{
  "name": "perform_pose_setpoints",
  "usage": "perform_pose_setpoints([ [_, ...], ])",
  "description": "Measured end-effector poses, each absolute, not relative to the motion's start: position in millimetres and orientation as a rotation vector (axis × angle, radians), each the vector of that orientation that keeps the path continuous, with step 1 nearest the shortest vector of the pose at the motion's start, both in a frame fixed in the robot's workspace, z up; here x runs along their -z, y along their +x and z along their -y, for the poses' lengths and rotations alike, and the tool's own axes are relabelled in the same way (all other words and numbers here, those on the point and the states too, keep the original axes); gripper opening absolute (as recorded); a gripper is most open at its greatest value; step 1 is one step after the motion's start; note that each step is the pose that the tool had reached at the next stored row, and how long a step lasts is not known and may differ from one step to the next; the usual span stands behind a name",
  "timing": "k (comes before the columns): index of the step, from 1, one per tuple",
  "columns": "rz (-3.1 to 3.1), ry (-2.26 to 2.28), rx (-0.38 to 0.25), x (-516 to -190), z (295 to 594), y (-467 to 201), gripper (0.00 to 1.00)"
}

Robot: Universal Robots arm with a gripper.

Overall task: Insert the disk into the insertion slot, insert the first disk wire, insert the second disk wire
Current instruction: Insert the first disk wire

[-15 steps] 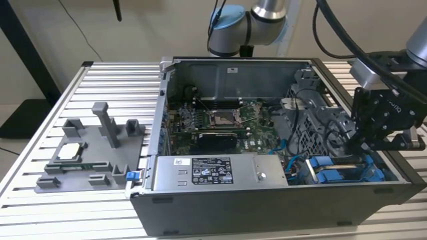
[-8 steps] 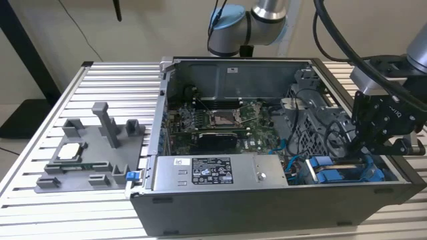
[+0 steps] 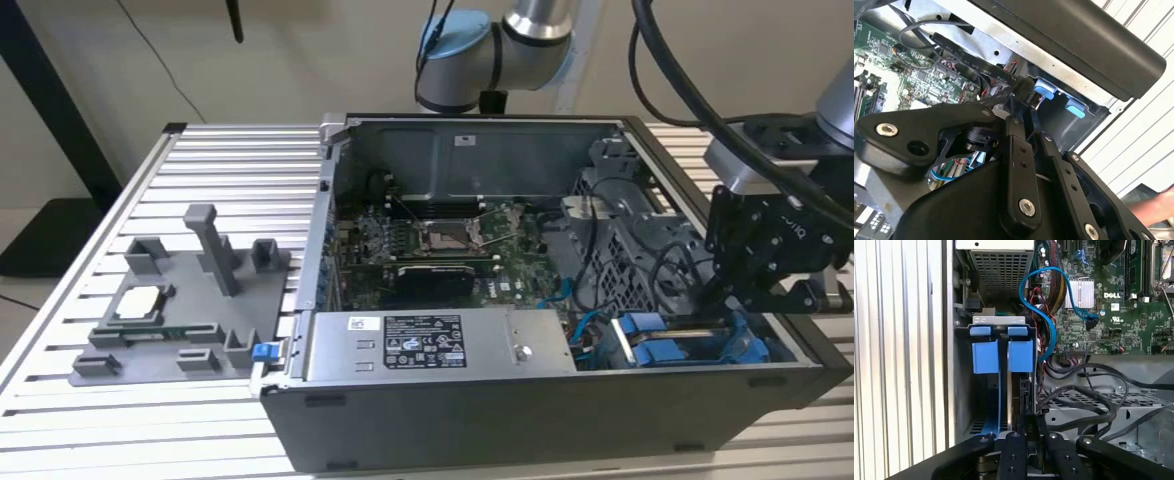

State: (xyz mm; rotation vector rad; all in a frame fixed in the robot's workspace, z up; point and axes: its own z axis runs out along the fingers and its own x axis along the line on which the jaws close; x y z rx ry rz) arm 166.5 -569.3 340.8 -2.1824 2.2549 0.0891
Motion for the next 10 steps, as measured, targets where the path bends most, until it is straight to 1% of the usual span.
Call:
perform_pose_setpoints([
  [10,-2.254,-2.182,-0.091,-330.9,570.5,167.0,0.00],
])
